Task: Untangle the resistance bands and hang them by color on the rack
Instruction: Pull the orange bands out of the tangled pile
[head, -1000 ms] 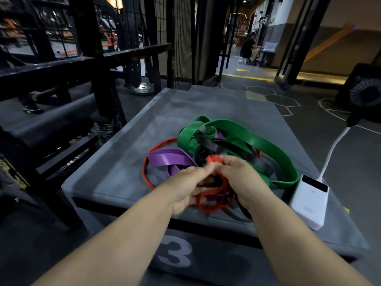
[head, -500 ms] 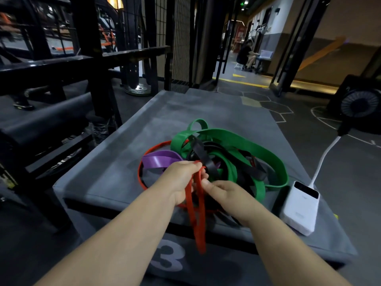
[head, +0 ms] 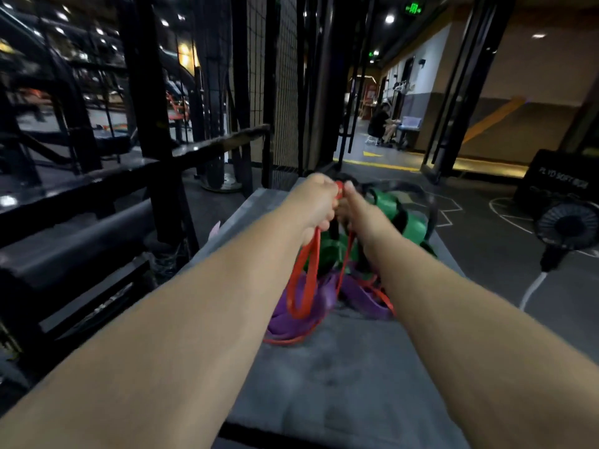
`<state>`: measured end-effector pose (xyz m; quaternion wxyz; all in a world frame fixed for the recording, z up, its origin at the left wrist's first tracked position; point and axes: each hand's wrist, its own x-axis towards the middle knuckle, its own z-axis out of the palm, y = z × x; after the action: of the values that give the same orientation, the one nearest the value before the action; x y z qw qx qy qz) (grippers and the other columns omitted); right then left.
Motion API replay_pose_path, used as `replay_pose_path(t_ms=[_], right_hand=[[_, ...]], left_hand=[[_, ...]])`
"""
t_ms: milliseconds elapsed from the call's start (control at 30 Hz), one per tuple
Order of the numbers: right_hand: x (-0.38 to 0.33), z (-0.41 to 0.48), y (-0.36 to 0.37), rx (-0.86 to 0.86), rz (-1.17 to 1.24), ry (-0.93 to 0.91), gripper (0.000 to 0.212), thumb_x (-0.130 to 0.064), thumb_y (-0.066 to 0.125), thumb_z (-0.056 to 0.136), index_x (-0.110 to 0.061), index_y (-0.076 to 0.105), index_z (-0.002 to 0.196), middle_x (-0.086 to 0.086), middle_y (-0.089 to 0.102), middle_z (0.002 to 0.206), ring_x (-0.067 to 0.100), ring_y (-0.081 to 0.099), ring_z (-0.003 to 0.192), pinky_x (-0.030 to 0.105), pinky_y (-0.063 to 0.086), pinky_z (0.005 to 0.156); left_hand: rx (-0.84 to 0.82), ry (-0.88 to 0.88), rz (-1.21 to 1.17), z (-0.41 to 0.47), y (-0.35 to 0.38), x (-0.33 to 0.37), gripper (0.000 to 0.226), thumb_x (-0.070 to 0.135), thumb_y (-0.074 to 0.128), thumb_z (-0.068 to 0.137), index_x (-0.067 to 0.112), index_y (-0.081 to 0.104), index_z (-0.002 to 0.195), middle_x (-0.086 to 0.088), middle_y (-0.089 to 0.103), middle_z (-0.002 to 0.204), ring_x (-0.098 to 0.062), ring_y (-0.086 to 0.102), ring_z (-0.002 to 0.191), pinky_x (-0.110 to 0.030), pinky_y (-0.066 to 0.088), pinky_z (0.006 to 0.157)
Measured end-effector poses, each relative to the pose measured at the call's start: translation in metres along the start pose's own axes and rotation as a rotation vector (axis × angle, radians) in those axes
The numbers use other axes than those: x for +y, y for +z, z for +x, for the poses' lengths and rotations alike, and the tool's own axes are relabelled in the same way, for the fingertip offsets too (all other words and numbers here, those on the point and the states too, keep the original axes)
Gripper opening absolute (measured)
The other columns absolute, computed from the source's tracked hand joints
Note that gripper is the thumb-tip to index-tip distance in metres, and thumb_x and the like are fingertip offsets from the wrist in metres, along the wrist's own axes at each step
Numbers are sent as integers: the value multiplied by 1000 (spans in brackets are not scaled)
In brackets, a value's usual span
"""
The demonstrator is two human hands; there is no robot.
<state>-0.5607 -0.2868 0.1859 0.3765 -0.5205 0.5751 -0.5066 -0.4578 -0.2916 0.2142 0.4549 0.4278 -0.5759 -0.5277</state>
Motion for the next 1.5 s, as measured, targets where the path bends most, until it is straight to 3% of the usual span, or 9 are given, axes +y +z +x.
replay_pose_path(t_ms=[200, 267, 367, 733, 900, 1133, 1267, 1367, 1500], right_hand=[[-59, 48, -12, 124, 183, -19, 41, -45, 42, 100, -14, 68, 92, 8, 71, 93, 16, 59, 76, 25, 37, 60], [-54, 50, -14, 67, 305, 122, 34, -34, 41, 102, -16, 60, 81, 2, 65, 66, 12, 55, 57, 22, 36, 53], [-39, 38, -13, 11, 428, 345, 33, -18, 37, 99, -16, 54, 71, -3, 57, 45, 12, 57, 49, 29, 39, 64], [-26, -14, -5, 61, 776, 500, 35, -24, 32, 105, -7, 47, 79, 5, 54, 58, 15, 52, 48, 21, 46, 41], [-24, -32, 2, -23, 587, 394, 33, -12, 27, 102, -13, 42, 72, -5, 33, 42, 4, 22, 28, 14, 21, 34], [-21, -67, -6, -70, 268, 167, 32, -18, 37, 103, -17, 50, 74, -5, 42, 47, 11, 35, 46, 22, 34, 49], [-19, -88, -11, -101, 100, 19, 30, -18, 38, 103, -15, 52, 77, 1, 49, 63, 14, 43, 58, 27, 35, 58], [-13, -106, -12, -190, 125, -53, 24, -12, 39, 103, -11, 55, 85, 6, 59, 77, 16, 56, 71, 27, 47, 71], [9, -131, -10, -391, 96, -77, 28, -6, 35, 104, -3, 57, 86, 9, 62, 84, 17, 57, 79, 21, 50, 77]], left_hand=[[-26, 114, -64, 17, -16, 39, 23, 15, 32, 103, 17, 44, 84, -1, 39, 66, -4, 25, 35, -14, 17, 33], [-56, 88, -70, 12, -16, 30, 23, 14, 32, 104, 17, 43, 84, -1, 38, 66, -4, 24, 35, -14, 16, 33], [-77, 27, -22, 0, -12, 12, 16, 13, 33, 103, 16, 43, 92, -1, 38, 66, -4, 24, 35, -13, 15, 33], [-156, -37, 30, -63, -6, -20, 14, 11, 36, 101, 17, 43, 91, -1, 40, 65, -7, 24, 41, -17, 16, 39], [-110, -148, -115, -78, -6, -37, 12, 14, 45, 98, 16, 44, 86, -2, 42, 63, -7, 28, 38, -15, 20, 37], [35, -274, -168, -85, -8, -38, 46, 57, 44, 95, 13, 57, 90, -1, 50, 60, -12, 41, 39, -20, 31, 41], [-23, -340, -155, -79, -3, -37, 71, 72, 33, 89, 11, 67, 103, -10, 74, 84, -26, 69, 73, -34, 56, 71], [-16, -332, -141, -81, 5, -31, 73, 71, 32, 90, 9, 69, 97, -9, 73, 88, -27, 69, 83, -40, 56, 86], [3, -452, -252, -77, 8, -34, 47, 49, 42, 97, 15, 55, 68, 0, 54, 49, -14, 45, 43, -25, 41, 53]])
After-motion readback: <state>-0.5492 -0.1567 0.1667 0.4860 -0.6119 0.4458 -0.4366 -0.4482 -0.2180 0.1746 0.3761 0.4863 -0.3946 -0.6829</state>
